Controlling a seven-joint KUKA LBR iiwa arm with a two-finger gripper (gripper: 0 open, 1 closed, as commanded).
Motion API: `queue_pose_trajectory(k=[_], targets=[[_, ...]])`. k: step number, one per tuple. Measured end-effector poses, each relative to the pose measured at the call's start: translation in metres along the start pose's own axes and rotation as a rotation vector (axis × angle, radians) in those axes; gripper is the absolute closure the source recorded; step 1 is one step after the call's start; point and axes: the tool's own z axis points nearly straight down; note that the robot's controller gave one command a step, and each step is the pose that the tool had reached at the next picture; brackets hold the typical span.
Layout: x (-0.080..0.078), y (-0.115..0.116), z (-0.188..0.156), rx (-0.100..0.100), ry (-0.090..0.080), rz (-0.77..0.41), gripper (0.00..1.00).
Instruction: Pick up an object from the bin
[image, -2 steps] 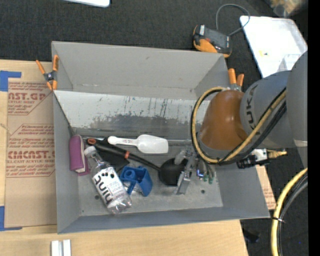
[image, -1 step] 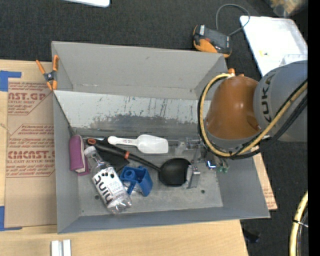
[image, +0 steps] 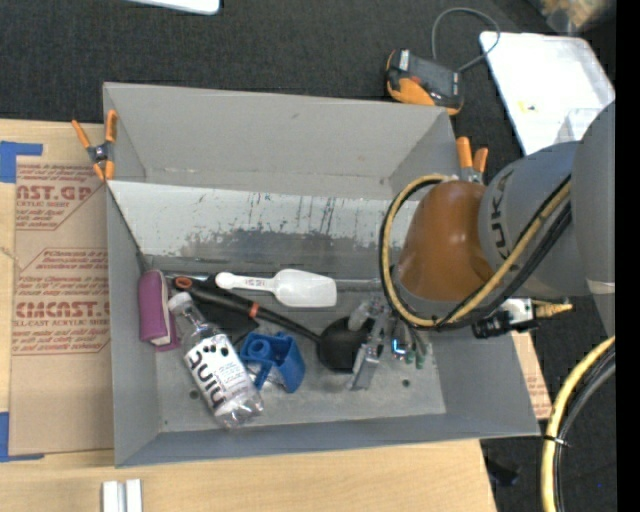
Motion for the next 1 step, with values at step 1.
queue_pose_trajectory(k=[1], targets=[[-0.0153,-0.0108,0.0304,-0.002,-0.017,-0.080,0.00]])
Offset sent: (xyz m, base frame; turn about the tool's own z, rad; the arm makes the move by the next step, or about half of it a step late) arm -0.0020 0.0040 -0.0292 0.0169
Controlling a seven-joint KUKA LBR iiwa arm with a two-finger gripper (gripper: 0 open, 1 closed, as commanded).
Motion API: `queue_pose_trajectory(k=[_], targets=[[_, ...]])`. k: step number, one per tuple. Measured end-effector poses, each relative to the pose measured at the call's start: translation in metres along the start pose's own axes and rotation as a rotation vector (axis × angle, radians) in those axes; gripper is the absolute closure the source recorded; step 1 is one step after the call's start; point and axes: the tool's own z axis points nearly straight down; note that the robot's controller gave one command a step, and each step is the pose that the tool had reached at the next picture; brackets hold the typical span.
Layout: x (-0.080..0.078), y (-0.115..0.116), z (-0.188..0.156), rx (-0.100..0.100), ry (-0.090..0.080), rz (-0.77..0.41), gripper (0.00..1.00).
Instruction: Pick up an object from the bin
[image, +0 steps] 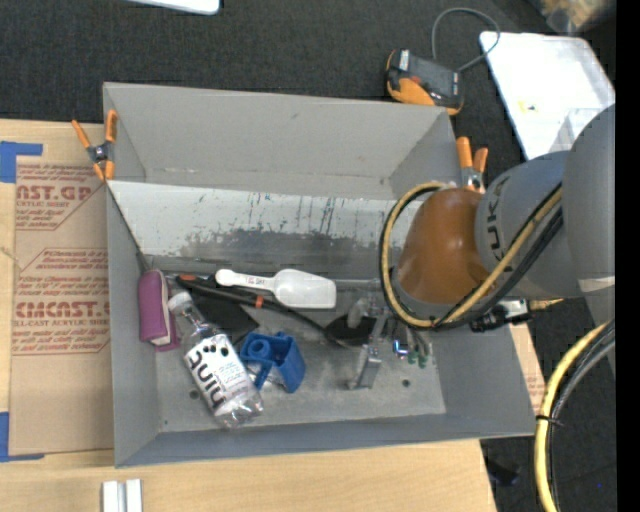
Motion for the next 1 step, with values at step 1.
queue_pose_trajectory(k=[1], targets=[[0.0141,0.0159,-0.0028,0.001,0.005,0.096,1.00]])
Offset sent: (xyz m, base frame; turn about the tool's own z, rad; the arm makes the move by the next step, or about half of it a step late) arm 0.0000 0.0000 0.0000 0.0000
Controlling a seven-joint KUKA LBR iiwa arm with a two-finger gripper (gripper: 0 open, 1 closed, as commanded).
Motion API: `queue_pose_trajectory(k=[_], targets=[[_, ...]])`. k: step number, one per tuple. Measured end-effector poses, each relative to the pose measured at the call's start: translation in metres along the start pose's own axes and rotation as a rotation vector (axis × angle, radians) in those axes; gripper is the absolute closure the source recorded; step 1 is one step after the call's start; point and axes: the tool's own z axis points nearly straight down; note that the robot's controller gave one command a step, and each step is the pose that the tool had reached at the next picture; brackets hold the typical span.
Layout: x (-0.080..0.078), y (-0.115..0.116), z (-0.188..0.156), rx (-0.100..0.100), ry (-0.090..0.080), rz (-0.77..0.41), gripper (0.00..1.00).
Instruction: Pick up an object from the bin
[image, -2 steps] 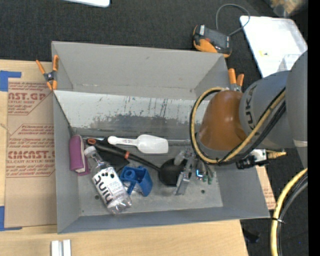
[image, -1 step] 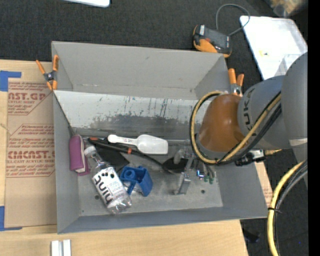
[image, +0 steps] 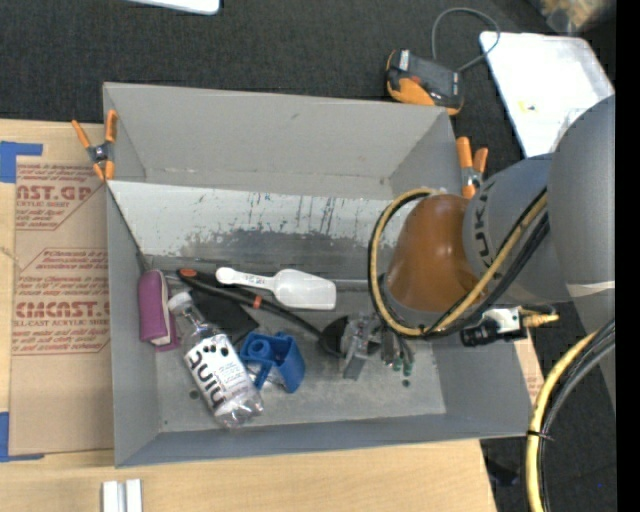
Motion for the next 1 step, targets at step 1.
queue_pose_trajectory(k=[1], targets=[[0.0000,0.0000,0.0000,0.000,0.000,0.000,1.00]])
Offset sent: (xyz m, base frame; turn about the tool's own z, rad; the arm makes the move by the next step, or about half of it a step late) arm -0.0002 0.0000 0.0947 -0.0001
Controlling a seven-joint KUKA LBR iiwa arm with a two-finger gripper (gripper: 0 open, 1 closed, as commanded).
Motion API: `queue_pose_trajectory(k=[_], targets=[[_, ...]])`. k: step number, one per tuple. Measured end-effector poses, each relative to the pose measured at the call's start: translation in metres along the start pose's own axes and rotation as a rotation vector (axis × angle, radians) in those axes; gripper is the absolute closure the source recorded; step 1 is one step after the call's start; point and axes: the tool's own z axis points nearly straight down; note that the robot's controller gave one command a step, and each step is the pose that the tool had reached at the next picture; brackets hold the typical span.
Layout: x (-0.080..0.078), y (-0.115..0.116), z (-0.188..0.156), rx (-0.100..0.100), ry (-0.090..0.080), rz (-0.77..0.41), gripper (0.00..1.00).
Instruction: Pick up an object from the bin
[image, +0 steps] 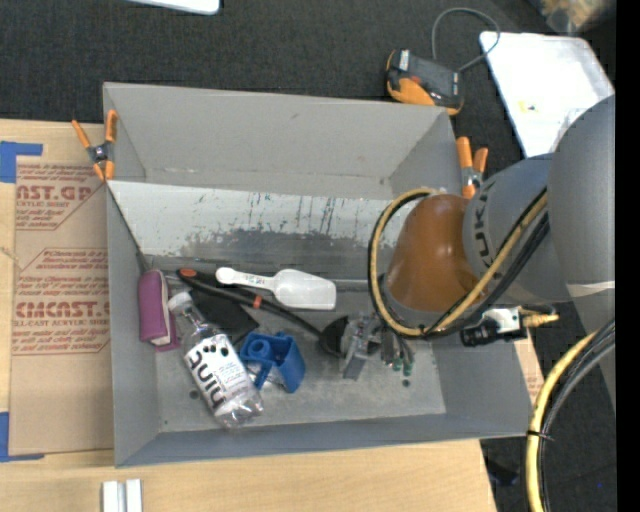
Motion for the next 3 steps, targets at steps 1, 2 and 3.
queue_pose_trajectory(k=[1,2,3], targets=[[0.002,0.000,-0.020,0.000,0.006,0.000,1.00],[0.002,0.000,-0.057,0.000,0.006,-0.001,1.00],[0.002,0.000,-0.090,0.000,0.007,-0.001,1.00]])
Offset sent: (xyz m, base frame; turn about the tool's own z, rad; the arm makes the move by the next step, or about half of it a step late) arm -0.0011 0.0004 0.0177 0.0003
